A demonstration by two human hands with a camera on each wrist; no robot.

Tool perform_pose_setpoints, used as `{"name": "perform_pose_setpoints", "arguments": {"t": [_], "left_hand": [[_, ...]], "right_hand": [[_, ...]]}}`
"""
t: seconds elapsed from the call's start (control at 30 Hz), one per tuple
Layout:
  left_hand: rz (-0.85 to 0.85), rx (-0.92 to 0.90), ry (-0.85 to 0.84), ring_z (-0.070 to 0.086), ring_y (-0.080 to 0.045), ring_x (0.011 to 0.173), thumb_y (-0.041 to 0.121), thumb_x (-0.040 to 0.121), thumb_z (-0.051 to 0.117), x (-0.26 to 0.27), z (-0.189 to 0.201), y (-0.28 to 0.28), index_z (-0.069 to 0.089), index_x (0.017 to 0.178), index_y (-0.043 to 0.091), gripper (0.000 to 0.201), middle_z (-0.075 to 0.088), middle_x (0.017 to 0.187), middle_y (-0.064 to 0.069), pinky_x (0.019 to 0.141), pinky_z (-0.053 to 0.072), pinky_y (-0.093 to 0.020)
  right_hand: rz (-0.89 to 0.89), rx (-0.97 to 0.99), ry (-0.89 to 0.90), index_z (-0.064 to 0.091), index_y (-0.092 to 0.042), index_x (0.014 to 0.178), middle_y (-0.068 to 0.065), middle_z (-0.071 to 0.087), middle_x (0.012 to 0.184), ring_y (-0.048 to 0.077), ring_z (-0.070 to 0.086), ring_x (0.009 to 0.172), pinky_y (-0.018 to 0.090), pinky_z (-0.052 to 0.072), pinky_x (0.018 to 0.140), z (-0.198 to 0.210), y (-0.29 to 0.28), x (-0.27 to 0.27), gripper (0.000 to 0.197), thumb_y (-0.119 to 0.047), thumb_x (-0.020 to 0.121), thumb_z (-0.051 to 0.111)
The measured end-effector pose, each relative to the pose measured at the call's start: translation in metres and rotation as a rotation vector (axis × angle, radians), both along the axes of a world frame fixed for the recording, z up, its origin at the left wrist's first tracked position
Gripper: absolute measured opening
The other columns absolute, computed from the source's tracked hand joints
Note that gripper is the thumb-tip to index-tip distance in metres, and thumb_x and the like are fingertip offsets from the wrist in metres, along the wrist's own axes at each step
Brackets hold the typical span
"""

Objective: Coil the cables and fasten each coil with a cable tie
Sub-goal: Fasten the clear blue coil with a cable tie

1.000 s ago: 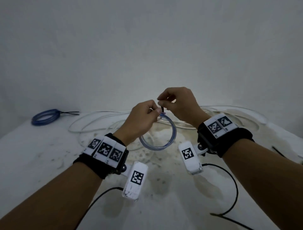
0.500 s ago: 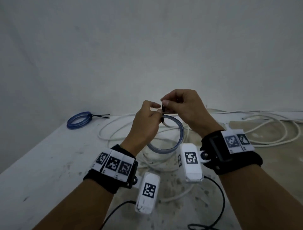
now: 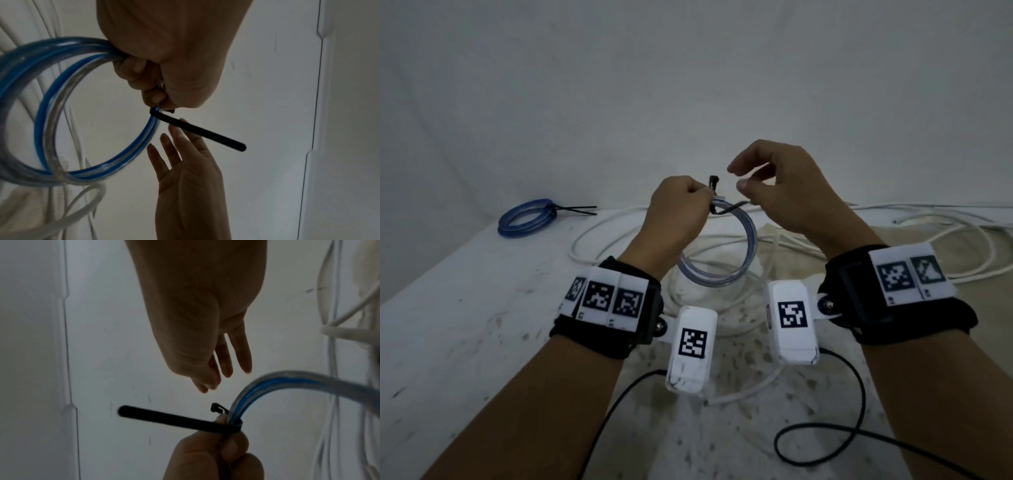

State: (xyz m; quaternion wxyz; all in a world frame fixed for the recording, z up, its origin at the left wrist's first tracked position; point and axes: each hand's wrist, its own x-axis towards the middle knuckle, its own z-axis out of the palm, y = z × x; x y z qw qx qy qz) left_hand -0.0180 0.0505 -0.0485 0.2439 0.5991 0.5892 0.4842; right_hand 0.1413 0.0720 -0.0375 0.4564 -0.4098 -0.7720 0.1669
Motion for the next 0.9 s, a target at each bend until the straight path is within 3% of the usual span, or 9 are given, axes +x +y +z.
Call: {"name": "perform_pose_setpoints", "arguments": {"t": [0.07,0.13,0.23,0.3,0.4,0.5,0.6,0.7,0.9], "left_hand": [[0.051,-0.005,-0.049,0.043,-0.012,0.051,0.014,0.09,0.053,-0.009,0.002,0.002,0.066,0.077,0.014,0.019,0.06,0.068,-0.001,0.047,0.029,-0.025],[0.069,-0.015,-0.078,0.042,-0.011,0.051,0.013,0.089,0.053,-0.015,0.003,0.001,0.066,0.077,0.015,0.018,0.059,0.069,-0.001,0.047,0.028,-0.024],[0.053,-0.013,-0.108,0.039,-0.01,0.048,0.011,0.088,0.056,-0.016,0.003,-0.001,0.065,0.074,0.014,0.017,0.057,0.067,-0.001,0.044,0.027,-0.023],[0.048,-0.002,-0.111,0.038,-0.01,0.047,0.013,0.088,0.057,-0.014,0.006,-0.002,0.063,0.072,0.015,0.018,0.057,0.066,0.0,0.044,0.026,-0.024],[0.029,0.018,-0.094,0.039,-0.01,0.049,0.015,0.09,0.055,-0.01,0.009,-0.004,0.063,0.075,0.017,0.017,0.058,0.068,0.0,0.045,0.027,-0.024],[0.032,0.037,-0.052,0.043,-0.011,0.052,0.015,0.089,0.055,-0.005,0.009,-0.005,0.064,0.076,0.018,0.016,0.06,0.069,0.0,0.048,0.029,-0.026],[0.054,0.03,-0.032,0.048,-0.014,0.057,0.015,0.087,0.055,-0.005,0.008,-0.005,0.067,0.081,0.015,0.013,0.062,0.071,-0.001,0.052,0.032,-0.027],[0.069,0.018,-0.035,0.049,-0.016,0.06,0.015,0.086,0.055,-0.008,0.007,-0.003,0.066,0.078,0.016,0.013,0.061,0.07,-0.001,0.052,0.032,-0.027],[0.065,0.019,-0.008,0.045,-0.015,0.055,0.014,0.086,0.055,-0.011,0.006,-0.001,0.064,0.074,0.016,0.015,0.06,0.068,-0.001,0.05,0.029,-0.027]], "right_hand": [[0.094,-0.019,-0.177,0.069,-0.029,0.099,-0.007,0.065,0.107,0.01,0.063,0.094,0.024,0.052,0.079,0.008,-0.007,0.0,0.027,-0.01,0.081,0.074],[0.208,-0.077,-0.224,0.073,-0.026,0.1,-0.007,0.067,0.106,0.008,0.063,0.096,0.024,0.053,0.08,0.012,-0.014,-0.004,0.024,-0.015,0.079,0.078],[0.228,-0.018,-0.04,0.077,-0.012,0.092,0.003,0.074,0.088,0.016,0.069,0.08,0.031,0.054,0.073,0.011,-0.019,-0.016,0.013,-0.023,0.086,0.075],[0.172,-0.038,0.144,0.073,0.0,0.087,0.012,0.074,0.08,0.021,0.07,0.069,0.037,0.057,0.069,0.01,-0.019,-0.024,0.021,-0.019,0.093,0.066],[0.035,-0.103,0.272,0.065,0.004,0.097,0.013,0.071,0.073,0.017,0.066,0.058,0.042,0.06,0.064,0.007,-0.016,-0.032,0.023,-0.016,0.099,0.054],[-0.116,0.017,0.067,0.062,0.0,0.09,0.013,0.065,0.071,0.027,0.063,0.066,0.052,0.056,0.068,0.006,-0.013,-0.038,0.03,-0.02,0.101,0.044],[-0.186,0.073,-0.156,0.071,-0.008,0.093,0.01,0.07,0.086,0.029,0.066,0.084,0.042,0.053,0.08,0.009,-0.016,-0.038,0.027,-0.021,0.1,0.048],[-0.217,0.074,-0.181,0.075,-0.018,0.111,0.003,0.074,0.102,0.019,0.067,0.099,0.034,0.051,0.091,0.014,-0.02,-0.035,0.023,-0.021,0.095,0.059],[-0.214,0.085,-0.265,0.077,-0.02,0.106,0.001,0.073,0.106,0.02,0.065,0.099,0.033,0.051,0.087,0.019,-0.026,-0.033,0.02,-0.021,0.092,0.063]]}}
